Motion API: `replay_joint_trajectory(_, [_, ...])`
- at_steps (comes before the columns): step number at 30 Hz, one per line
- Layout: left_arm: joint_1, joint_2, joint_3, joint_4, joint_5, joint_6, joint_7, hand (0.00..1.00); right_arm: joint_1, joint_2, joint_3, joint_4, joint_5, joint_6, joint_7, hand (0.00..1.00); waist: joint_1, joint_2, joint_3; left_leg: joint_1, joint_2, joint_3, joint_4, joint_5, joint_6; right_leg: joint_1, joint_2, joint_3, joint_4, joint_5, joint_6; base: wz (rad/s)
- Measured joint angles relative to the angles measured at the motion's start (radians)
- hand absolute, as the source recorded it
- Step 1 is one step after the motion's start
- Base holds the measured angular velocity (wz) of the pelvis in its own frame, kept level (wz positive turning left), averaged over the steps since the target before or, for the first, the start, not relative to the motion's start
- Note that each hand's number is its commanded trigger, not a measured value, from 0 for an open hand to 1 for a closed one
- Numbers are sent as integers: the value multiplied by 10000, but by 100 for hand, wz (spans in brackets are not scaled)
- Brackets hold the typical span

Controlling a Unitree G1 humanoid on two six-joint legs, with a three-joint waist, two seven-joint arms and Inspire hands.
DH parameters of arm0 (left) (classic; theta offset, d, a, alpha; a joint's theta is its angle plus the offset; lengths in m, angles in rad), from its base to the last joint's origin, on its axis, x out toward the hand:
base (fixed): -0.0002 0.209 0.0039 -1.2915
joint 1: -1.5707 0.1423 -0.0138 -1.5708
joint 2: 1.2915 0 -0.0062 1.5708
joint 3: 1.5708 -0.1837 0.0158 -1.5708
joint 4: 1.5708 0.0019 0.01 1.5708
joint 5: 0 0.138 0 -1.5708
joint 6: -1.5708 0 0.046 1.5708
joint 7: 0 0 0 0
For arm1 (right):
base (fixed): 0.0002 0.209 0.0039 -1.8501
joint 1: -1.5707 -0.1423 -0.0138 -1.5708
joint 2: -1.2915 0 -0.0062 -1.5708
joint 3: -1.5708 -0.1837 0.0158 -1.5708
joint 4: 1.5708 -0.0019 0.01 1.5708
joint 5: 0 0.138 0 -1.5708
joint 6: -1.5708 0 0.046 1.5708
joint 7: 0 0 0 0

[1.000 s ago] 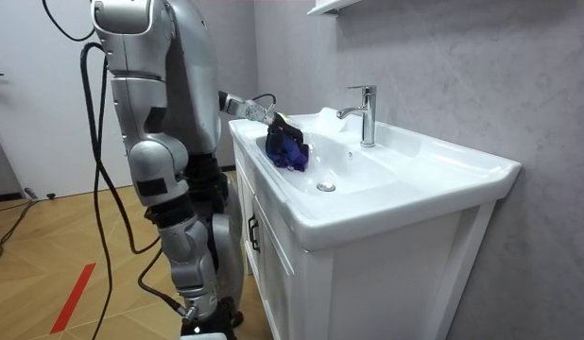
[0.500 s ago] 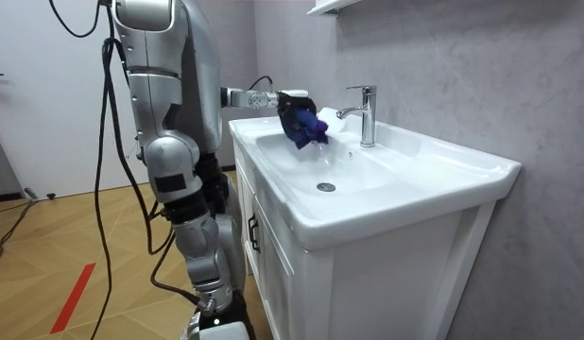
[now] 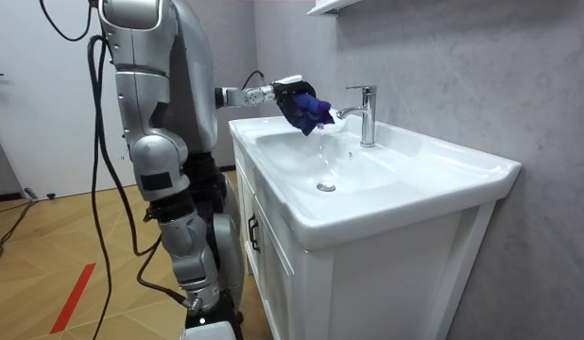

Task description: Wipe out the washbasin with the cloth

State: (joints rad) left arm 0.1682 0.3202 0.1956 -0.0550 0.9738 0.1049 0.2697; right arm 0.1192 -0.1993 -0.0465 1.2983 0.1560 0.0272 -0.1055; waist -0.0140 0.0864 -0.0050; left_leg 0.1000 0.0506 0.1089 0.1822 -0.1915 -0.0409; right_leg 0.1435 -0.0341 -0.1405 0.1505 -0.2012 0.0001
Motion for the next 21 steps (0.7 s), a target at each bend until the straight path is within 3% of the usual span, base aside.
replay_joint_trajectory(4, [171, 2, 353, 60, 16, 188, 54, 100, 11, -21, -242, -37, -104, 181, -15, 0, 33, 69, 21, 114, -4, 8, -99, 3, -3, 60, 1, 3, 1, 0, 1, -1])
replay_joint_trajectory(10, [235, 2, 679, 828, -5, 556, 122, 100, 387, -91, -597, -187, 8, 314, -49, 0, 465, 149, 38, 206, -32, 43, -148, 3, -4, 120, -21, 14, -42, -24, 32, -1])
replay_joint_trajectory(19, [718, 6, 1415, 1341, -35, 914, 135, 100, 408, -198, -1080, -300, -15, 582, -74, 0, 471, 282, -43, 173, -54, -12, -147, 3, -3, 153, -39, -83, -82, -21, 37, 2])
replay_joint_trajectory(21, [717, 7, 1487, 1545, -88, 945, 137, 100, 483, -203, -1123, -422, -15, 594, -75, 0, 472, 257, -25, 170, -54, -25, -147, 3, -3, 155, -42, -98, -82, -21, 37, 0])
